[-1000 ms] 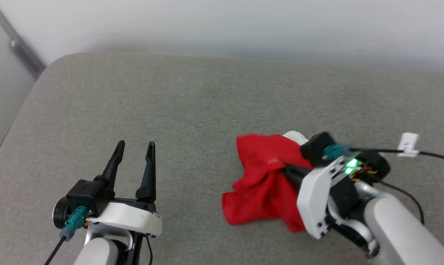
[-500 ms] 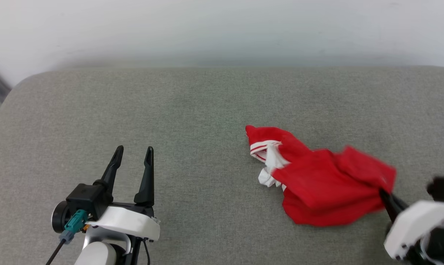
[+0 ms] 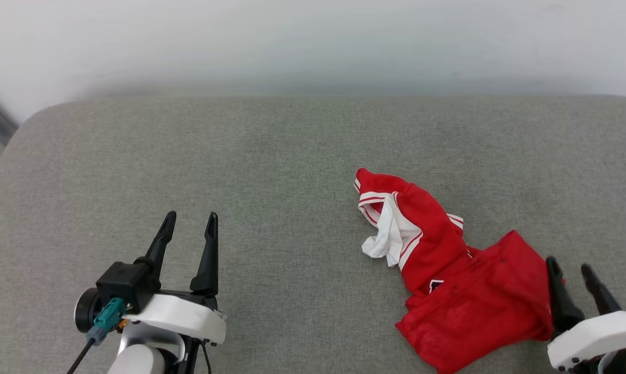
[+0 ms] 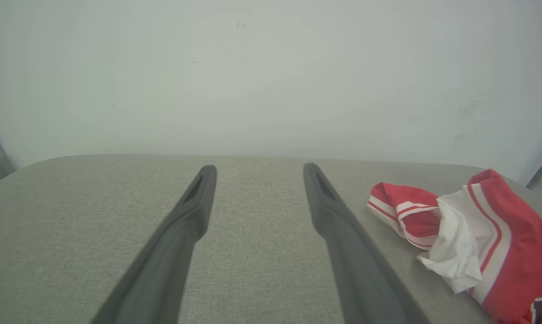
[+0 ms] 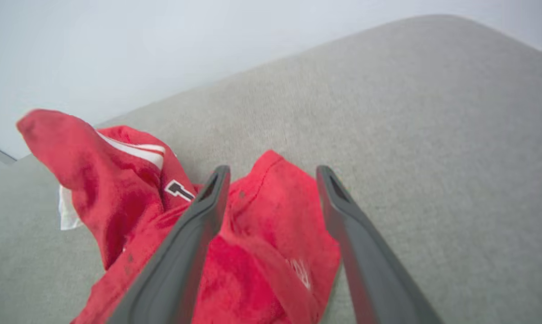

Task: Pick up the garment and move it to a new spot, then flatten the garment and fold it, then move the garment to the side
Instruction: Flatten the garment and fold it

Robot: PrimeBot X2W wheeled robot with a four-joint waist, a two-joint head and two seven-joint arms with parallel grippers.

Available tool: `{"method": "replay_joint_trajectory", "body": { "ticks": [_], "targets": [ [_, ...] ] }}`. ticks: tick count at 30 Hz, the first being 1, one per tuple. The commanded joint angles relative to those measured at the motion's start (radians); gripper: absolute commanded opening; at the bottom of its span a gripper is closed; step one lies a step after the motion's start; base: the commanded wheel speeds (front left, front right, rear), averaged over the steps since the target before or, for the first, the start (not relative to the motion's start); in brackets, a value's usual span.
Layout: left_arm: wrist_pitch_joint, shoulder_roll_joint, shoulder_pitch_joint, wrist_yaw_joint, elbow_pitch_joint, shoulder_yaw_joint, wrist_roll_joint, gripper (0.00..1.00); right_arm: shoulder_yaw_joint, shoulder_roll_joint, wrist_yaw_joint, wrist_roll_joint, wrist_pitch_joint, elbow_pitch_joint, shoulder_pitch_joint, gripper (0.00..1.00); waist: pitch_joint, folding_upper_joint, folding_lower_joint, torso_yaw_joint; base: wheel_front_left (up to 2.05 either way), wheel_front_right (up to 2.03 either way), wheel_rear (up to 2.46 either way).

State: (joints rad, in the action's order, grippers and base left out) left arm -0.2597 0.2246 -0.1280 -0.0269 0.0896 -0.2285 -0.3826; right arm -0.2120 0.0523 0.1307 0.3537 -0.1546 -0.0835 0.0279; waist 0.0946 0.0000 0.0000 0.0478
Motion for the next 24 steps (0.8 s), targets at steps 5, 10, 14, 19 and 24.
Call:
{"method": "replay_joint_trajectory", "body": {
  "ticks": [5,10,14,19,24],
  "targets": [
    [-0.004,0.005,0.024,-0.009,0.006,0.001,-0.007,1.0,0.023,-0.002,0.0,-0.035,0.129,0.048,0.0,1.0,-0.027,0.0,0.0,0.01,0.0,0.0,0.0],
    [-0.001,0.005,0.039,-0.014,0.004,-0.003,-0.013,1.0,0.053,-0.002,0.0,-0.062,0.058,0.084,-0.006,1.0,-0.045,0.0,0.0,0.013,0.0,0.0,0.0],
    [0.003,0.007,0.043,-0.019,-0.001,-0.004,-0.017,1.0,0.125,0.037,0.0,-0.076,-0.114,0.111,-0.003,1.0,-0.047,0.0,0.0,0.013,0.0,0.0,0.0],
    [0.007,0.01,0.043,-0.018,-0.007,-0.008,-0.016,1.0,0.264,0.128,0.0,-0.049,-0.379,0.153,0.004,1.0,-0.041,0.0,0.0,0.015,0.0,0.0,0.0],
    [0.007,0.006,0.033,-0.019,-0.009,-0.015,-0.018,1.0,0.383,0.178,0.0,0.001,-0.535,0.188,0.012,1.0,-0.023,0.0,0.0,0.02,0.0,0.0,0.0]
  ]
}}
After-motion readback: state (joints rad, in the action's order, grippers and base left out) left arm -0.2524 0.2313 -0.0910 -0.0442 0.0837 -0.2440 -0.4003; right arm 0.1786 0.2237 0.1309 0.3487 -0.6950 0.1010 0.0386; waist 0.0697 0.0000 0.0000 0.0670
